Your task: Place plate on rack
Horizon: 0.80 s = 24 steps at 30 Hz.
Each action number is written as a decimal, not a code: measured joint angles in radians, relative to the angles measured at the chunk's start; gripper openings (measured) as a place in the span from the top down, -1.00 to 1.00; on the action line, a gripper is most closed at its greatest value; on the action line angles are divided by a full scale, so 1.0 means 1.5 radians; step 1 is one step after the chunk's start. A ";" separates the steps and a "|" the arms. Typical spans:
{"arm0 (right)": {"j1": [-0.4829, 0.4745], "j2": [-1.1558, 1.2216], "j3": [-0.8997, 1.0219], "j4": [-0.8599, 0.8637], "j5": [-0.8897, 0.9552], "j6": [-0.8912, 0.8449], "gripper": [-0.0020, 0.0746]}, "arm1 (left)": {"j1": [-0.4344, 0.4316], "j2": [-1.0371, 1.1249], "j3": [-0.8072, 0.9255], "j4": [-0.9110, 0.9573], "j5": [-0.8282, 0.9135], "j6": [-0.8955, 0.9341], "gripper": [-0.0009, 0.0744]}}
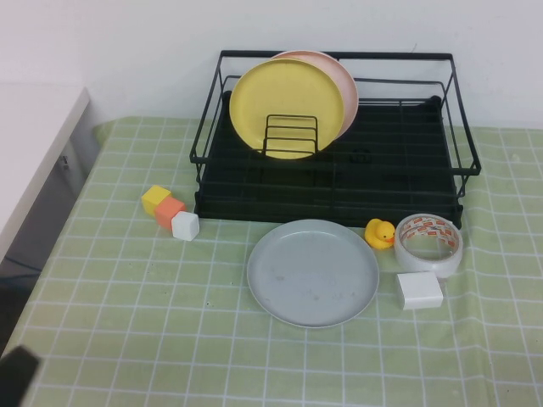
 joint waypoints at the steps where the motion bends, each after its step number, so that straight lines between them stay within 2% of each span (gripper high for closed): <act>1: 0.000 0.000 0.000 0.003 0.000 -0.021 0.92 | 0.000 0.036 -0.029 0.028 0.023 0.010 0.98; 8: 0.000 0.000 0.000 0.031 0.001 -0.094 0.92 | 0.000 0.390 -0.288 0.268 0.243 0.093 0.98; 15: 0.000 0.000 0.000 0.038 0.002 -0.106 0.92 | -0.003 0.666 -0.528 0.305 0.320 0.181 0.98; 24: 0.000 0.000 0.000 0.050 0.002 -0.136 0.92 | -0.114 0.963 -0.692 0.362 0.346 0.157 0.96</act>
